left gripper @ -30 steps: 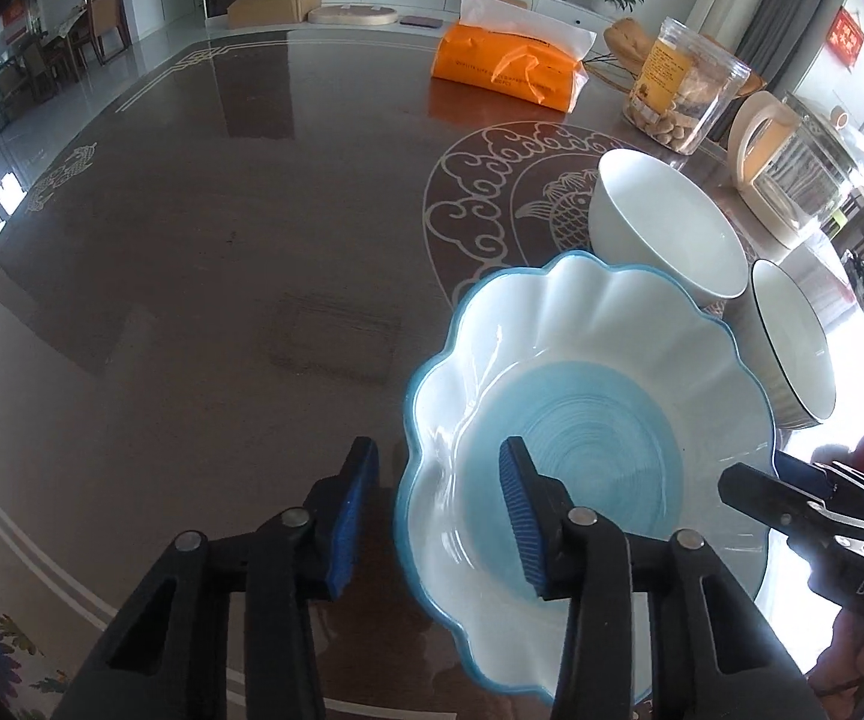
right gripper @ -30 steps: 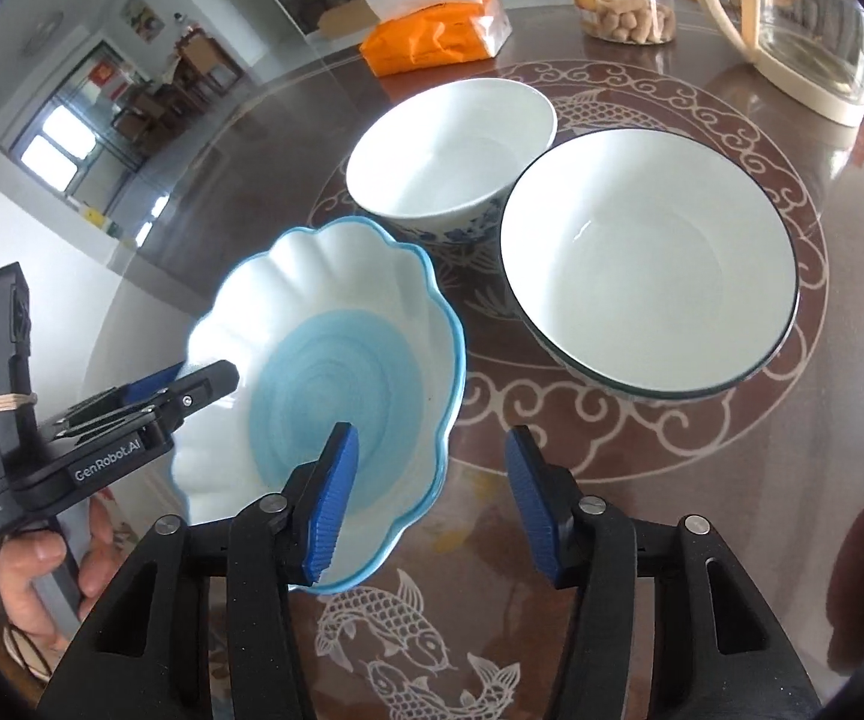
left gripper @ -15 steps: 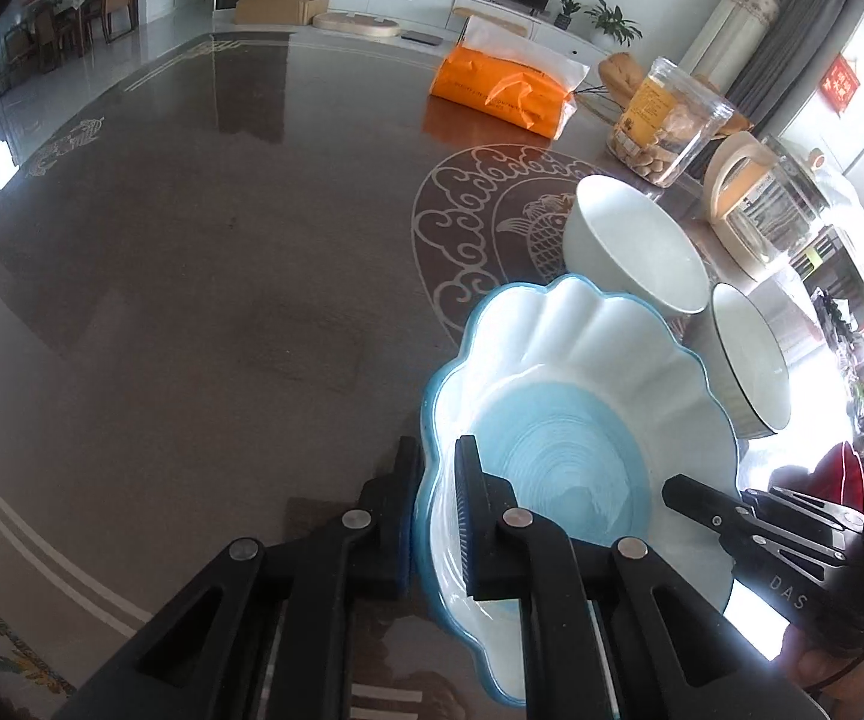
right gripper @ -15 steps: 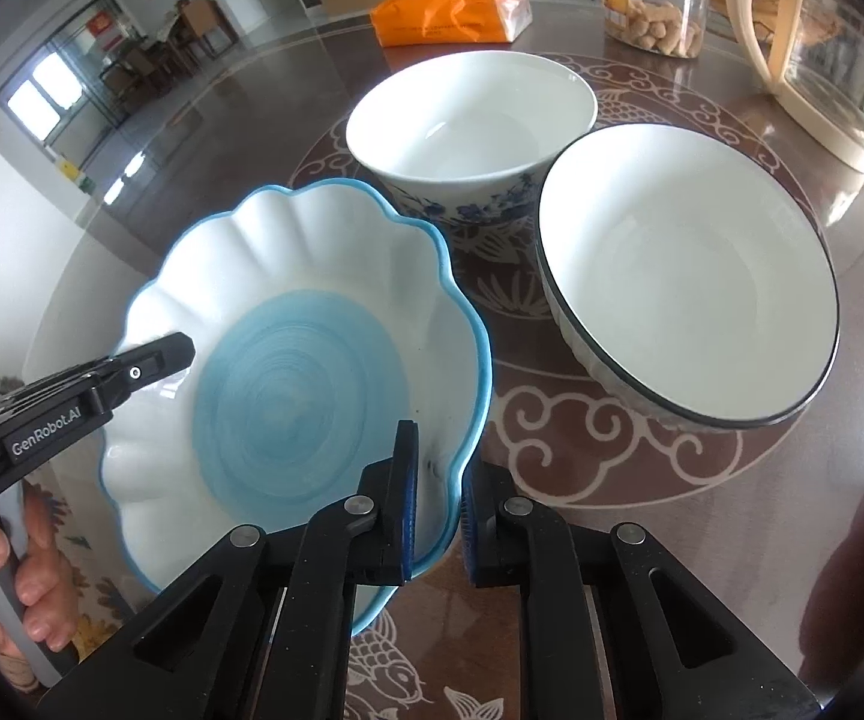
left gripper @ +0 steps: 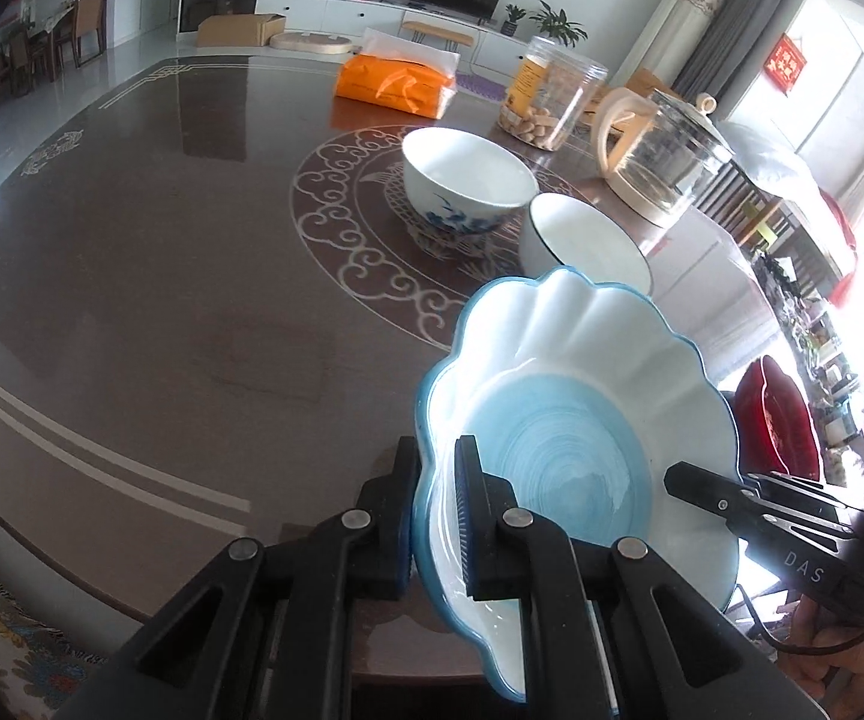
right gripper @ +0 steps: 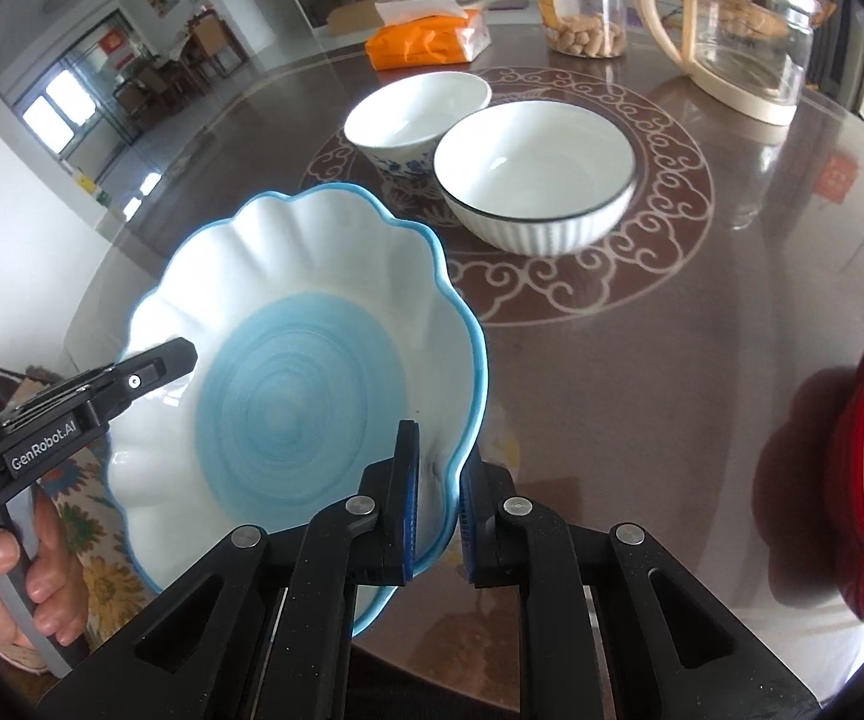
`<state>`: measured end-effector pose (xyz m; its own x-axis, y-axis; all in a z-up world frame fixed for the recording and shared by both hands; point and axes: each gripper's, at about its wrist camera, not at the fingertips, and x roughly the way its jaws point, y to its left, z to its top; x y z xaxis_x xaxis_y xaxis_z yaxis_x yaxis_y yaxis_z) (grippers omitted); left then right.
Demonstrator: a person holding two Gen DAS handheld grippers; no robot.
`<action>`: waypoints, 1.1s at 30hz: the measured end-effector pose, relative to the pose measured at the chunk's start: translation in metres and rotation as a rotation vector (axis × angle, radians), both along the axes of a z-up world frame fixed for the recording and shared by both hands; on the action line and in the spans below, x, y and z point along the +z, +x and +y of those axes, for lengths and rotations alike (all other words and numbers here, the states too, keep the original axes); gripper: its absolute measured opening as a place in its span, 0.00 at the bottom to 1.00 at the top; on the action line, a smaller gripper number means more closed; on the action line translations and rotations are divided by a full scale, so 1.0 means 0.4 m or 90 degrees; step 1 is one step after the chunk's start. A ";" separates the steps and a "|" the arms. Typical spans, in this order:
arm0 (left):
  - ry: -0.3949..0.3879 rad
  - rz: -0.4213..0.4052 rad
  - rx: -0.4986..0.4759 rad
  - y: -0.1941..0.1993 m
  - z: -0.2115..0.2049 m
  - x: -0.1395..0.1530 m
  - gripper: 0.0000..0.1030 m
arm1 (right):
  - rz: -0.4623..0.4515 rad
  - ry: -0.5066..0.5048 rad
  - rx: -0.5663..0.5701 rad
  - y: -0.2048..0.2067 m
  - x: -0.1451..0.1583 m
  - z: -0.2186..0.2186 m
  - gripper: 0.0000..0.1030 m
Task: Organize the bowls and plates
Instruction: 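Carry the scalloped bowl with the right gripper beside the red plates and lower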
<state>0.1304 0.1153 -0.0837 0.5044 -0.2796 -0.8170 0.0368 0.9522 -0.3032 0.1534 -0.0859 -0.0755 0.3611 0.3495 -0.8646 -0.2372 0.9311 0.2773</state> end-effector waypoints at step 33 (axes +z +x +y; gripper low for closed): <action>0.003 -0.001 -0.030 0.065 -0.259 -0.099 0.31 | -0.044 -0.051 -0.114 0.033 -0.090 -0.292 0.16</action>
